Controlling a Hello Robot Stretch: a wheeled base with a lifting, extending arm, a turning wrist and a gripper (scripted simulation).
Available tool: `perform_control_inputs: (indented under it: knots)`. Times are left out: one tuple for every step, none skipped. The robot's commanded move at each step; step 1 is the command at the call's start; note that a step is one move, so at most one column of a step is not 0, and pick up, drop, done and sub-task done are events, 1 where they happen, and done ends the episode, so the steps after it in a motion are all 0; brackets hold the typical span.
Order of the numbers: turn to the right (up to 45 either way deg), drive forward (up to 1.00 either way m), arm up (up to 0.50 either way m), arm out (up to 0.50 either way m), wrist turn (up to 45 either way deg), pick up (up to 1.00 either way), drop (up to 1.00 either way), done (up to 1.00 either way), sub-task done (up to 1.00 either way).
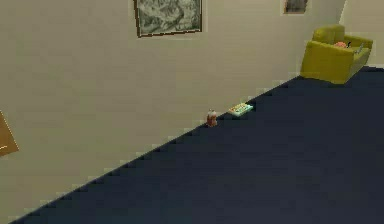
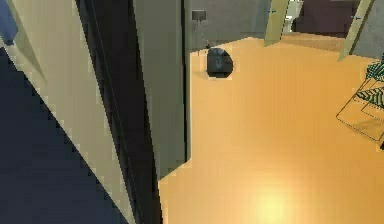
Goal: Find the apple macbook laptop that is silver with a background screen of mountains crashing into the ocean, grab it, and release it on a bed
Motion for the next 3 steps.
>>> perform_control_inputs:
  knots:
    - [0.0, 0.35, 0.0, 0.0, 0.0, 0.0, 0.0, 0.0, 0.0]
    - [42.0, 0.0, 0.0, 0.0, 0.0, 0.0, 0.0, 0.0, 0.0]
    - [0.0, 1.0, 0.0, 0.0, 0.0, 0.0, 0.0, 0.0, 0.0]
